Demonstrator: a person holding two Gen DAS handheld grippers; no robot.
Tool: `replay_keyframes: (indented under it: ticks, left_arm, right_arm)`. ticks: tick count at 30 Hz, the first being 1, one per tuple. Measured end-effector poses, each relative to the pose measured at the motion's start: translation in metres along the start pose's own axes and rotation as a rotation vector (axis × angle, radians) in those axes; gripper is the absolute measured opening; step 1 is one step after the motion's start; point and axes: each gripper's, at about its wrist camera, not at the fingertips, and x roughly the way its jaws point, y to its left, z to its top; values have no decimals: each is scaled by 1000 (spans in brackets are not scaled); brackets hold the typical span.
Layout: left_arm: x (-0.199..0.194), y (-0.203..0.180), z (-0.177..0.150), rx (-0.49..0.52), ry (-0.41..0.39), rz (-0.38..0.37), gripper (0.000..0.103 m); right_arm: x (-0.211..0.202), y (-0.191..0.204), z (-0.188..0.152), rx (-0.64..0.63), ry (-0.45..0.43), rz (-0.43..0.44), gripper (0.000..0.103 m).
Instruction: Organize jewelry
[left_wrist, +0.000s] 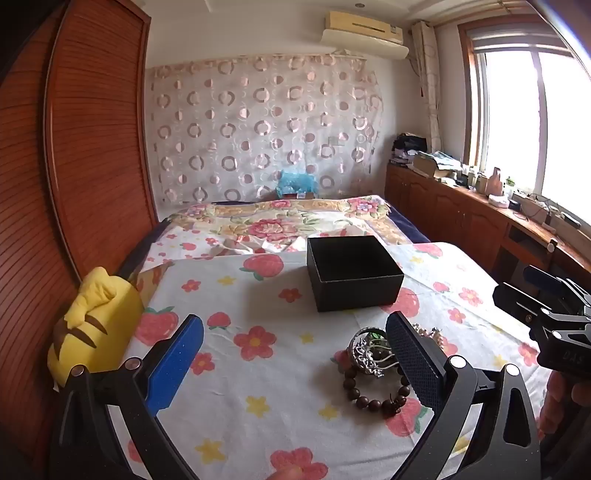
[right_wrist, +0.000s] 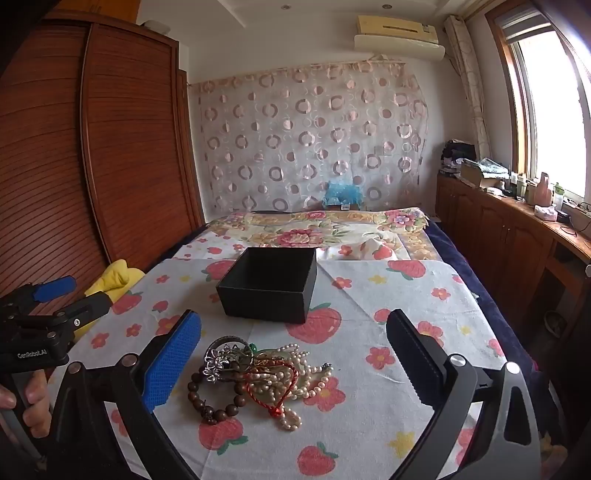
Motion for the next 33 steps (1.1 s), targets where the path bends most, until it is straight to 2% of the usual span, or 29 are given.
replay_keyframes:
  ticks: [33]
  left_arm:
    - [0, 0, 0, 2, -10, 2, 96]
  right_arm:
    - [2, -1, -2, 4, 9, 3, 101]
